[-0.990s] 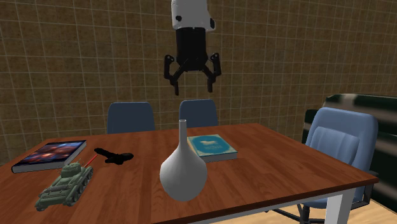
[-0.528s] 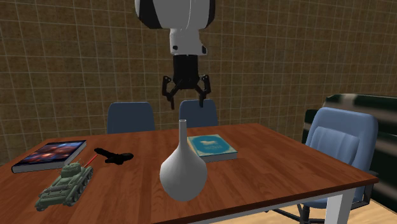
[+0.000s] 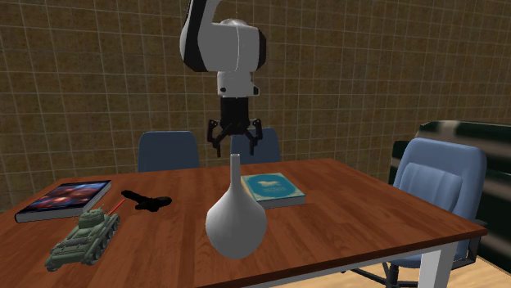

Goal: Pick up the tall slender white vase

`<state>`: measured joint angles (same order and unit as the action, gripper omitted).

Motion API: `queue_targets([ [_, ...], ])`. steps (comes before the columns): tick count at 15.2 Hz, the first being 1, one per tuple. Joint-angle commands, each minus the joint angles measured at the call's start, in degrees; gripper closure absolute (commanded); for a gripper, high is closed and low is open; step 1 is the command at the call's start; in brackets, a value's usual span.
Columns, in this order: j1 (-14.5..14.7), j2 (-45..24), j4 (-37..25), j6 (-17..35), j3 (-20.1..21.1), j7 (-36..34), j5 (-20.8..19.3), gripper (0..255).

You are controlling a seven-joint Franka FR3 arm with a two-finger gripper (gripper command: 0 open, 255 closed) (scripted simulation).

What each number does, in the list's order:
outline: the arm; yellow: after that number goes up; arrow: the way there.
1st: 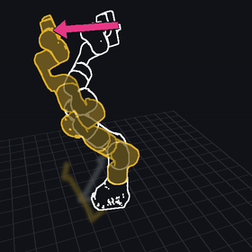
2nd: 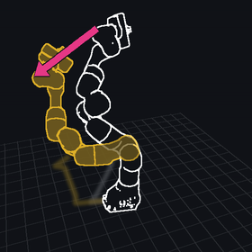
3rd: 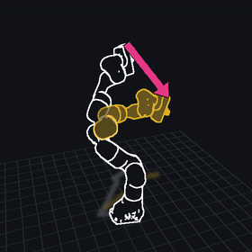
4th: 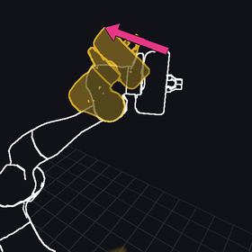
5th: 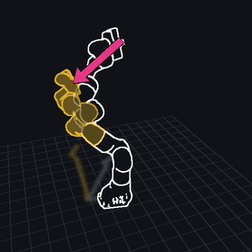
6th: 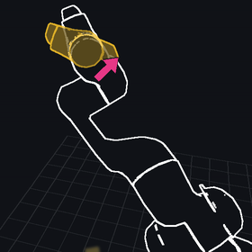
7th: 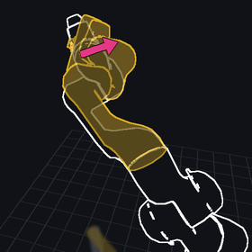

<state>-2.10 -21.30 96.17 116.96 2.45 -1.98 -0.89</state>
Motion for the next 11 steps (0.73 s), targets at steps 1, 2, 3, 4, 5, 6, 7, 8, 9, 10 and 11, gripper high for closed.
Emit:
queue_targets([
  [1,0.09,-0.68,0.75,1.43,0.03,-0.13,-0.02,0],
  [2,0.09,-0.97,1.12,2.09,0.02,-0.14,-0.04,0],
  [3,0.09,-1.27,1.47,2.74,0.02,-0.15,-0.05,0],
  [4,0.1,-1.58,1.81,3.39,0.01,-0.16,-0.07,0],
  [5,0.1,-1.75,2.01,3.76,0.0,-0.16,-0.08,0],
  [6,0.1,-1.76,2.0,3.76,0.0,-0.16,-0.08,0],
  [7,0.1,-1.76,2.0,3.76,0.0,-0.16,-0.08,0],
  [8,0.11,-1.73,2.03,3.76,0.01,-0.18,-0.08,255],
  [9,0.1,-1.74,2.02,3.76,0.01,-0.17,-0.08,255],
  [10,0.1,-1.73,2.03,3.76,0.01,-0.17,-0.08,255],
  [11,0.1,-1.73,2.03,3.76,0.01,-0.17,-0.08,255],
])
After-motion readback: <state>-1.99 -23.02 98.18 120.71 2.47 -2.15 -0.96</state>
